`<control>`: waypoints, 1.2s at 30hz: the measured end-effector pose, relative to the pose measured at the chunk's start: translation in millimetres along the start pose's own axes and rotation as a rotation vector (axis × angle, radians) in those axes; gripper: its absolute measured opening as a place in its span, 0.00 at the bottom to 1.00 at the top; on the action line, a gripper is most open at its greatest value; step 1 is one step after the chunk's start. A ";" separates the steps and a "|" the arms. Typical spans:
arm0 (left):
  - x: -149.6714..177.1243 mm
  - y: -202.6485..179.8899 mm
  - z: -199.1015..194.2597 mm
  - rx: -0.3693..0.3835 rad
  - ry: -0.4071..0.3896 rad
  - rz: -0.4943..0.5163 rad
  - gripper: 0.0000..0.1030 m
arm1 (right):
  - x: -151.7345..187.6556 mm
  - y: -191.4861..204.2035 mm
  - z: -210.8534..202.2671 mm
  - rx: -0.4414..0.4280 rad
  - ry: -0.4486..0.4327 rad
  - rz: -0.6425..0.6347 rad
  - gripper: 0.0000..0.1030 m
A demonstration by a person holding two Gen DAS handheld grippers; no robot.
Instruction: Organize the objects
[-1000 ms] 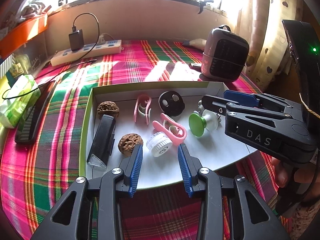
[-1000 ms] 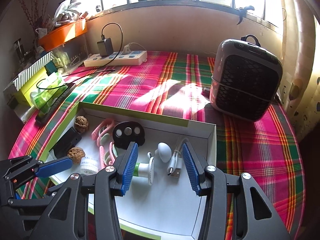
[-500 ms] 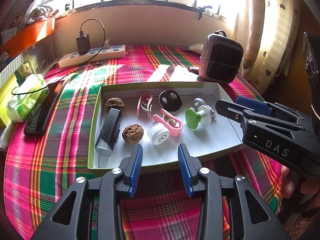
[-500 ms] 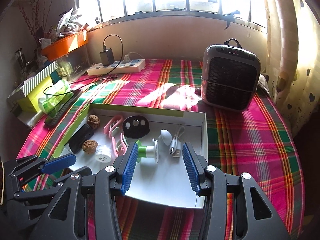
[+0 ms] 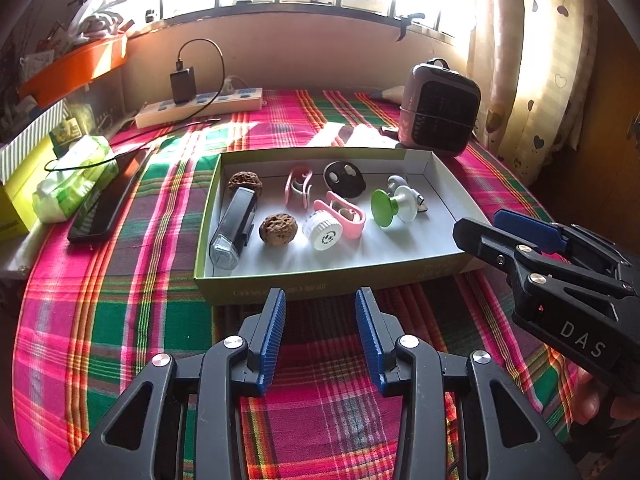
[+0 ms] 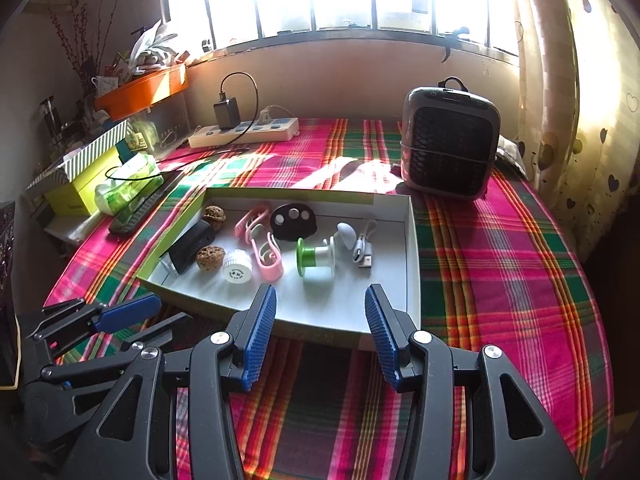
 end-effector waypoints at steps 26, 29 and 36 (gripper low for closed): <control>46.2 -8.5 -10.4 -0.068 0.043 0.001 0.34 | 66.9 -3.8 -11.0 0.045 0.073 0.006 0.46; 50.2 -10.9 -9.5 -0.068 0.050 0.007 0.34 | 71.8 -4.1 -11.8 0.057 0.080 0.010 0.47; 58.2 -15.8 -6.4 -0.076 0.056 0.016 0.34 | 81.9 -5.8 -13.2 0.072 0.096 0.019 0.47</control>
Point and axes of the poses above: each gripper's, at about its wrist camera, not at the fingertips, and z roughly the way its jaws point, y to its left, x to its underside, the point moved 6 cm from there along z, roughly the way its jaws point, and after that the axes turned 11 degrees about z, right-handed, at the moved point
